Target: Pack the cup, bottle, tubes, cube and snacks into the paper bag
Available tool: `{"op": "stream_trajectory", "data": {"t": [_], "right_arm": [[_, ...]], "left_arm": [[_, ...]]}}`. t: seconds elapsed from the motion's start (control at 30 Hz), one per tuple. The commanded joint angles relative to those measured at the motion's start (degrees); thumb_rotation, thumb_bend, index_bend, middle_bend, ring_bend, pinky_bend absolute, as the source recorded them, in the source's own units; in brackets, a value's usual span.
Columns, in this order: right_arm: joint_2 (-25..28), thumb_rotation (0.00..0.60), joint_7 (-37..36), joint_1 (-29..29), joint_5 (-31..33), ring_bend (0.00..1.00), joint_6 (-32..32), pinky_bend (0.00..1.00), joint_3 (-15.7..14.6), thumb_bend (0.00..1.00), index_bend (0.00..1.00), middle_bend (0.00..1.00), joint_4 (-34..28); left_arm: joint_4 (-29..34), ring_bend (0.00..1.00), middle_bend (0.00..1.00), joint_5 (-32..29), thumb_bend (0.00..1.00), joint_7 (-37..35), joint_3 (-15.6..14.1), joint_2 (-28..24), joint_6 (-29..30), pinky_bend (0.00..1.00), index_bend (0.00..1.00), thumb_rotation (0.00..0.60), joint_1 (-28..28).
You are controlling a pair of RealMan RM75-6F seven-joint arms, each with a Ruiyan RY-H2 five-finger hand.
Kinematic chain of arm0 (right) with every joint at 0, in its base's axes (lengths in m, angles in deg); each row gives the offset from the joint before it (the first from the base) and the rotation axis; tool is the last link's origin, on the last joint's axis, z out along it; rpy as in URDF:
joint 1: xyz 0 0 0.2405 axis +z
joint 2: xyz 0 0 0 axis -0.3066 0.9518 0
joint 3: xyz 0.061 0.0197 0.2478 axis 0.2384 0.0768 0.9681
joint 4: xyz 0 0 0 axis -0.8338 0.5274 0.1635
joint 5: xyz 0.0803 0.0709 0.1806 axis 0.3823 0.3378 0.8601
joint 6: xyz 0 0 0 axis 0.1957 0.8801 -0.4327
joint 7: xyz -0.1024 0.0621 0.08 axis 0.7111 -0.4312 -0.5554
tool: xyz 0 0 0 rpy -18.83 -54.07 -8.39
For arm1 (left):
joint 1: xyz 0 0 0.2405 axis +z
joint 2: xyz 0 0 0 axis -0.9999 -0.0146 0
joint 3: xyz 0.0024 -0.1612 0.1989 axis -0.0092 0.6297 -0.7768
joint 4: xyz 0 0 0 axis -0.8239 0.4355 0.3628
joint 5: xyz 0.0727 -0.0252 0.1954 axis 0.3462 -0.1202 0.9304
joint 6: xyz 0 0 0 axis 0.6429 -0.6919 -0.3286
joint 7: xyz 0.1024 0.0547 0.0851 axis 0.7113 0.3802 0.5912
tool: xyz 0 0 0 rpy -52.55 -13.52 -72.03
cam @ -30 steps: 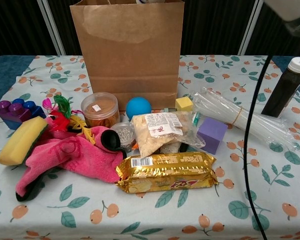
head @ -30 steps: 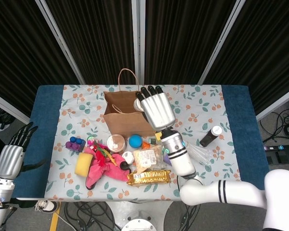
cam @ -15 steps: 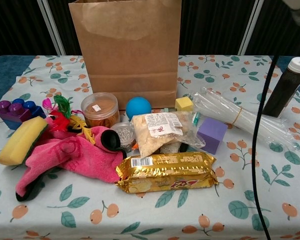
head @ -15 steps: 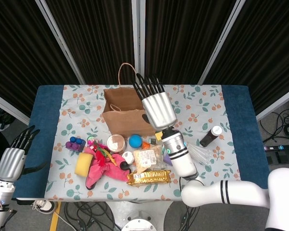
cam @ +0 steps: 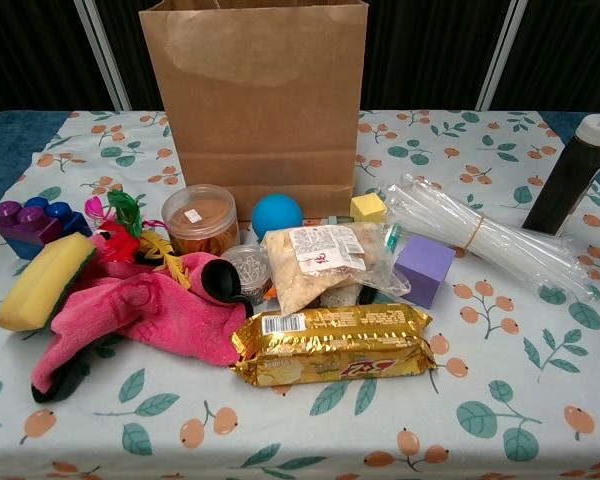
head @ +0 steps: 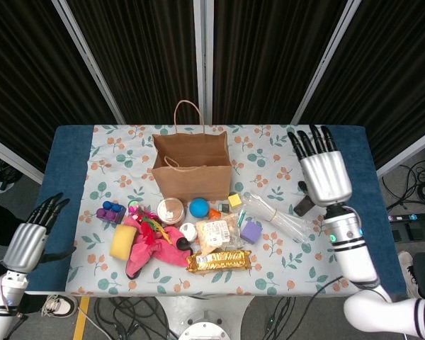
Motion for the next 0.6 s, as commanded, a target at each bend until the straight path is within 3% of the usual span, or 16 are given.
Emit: {"op": "stream_trajectory", "data": {"t": [0.03, 0.2, 0.6], "right_arm": [[4.5, 0.600, -5.5, -3.5, -0.2, 0.05, -7.7, 0.10, -5.6, 0.00, 0.11, 0.14, 4.9], [2.4, 0.600, -9.6, -4.8, -1.4, 0.05, -11.5, 0.10, -8.4, 0.00, 0.13, 0.14, 11.5], [-5.3, 0.600, -15.3, -5.9, -3.3, 0.05, -15.0, 0.13, -9.8, 0.00, 0.22, 0.16, 21.9]], "left_arm": [[0.3, 0.06, 0.10, 0.3, 0.00, 0.4, -0.2, 0.1, -0.2, 0.16, 0.11, 0.600, -0.1], [1.1, 0.06, 0.10, 0.4, 0.00, 1.3, -0.4, 0.2, -0.4, 0.16, 0.11, 0.600, -0.3], [1.9, 0.06, 0.10, 0.2, 0.00, 2.7, -0.7, -0.1, -0.7, 0.16, 0.11, 0.600, -0.2]]}}
